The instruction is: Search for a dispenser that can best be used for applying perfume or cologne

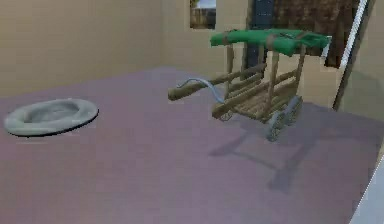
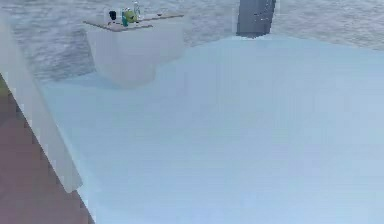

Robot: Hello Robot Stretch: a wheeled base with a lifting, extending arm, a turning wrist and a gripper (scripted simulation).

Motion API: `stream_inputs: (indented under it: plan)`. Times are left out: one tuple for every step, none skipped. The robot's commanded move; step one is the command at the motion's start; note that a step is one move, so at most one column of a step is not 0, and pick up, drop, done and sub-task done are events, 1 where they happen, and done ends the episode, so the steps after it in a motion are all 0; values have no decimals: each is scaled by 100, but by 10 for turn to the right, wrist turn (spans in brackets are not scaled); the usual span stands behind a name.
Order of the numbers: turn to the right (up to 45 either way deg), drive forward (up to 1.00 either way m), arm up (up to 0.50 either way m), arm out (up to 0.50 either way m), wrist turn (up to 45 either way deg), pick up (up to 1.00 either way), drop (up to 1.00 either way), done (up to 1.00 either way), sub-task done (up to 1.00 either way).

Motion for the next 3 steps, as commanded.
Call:
stream_inputs:
  plan:
    - [450,0,0,0,0,0,0,0,0]
    - [360,0,0,0,0,0,0,0,0]
    - [0,100,0,0,0,0,0,0,0]
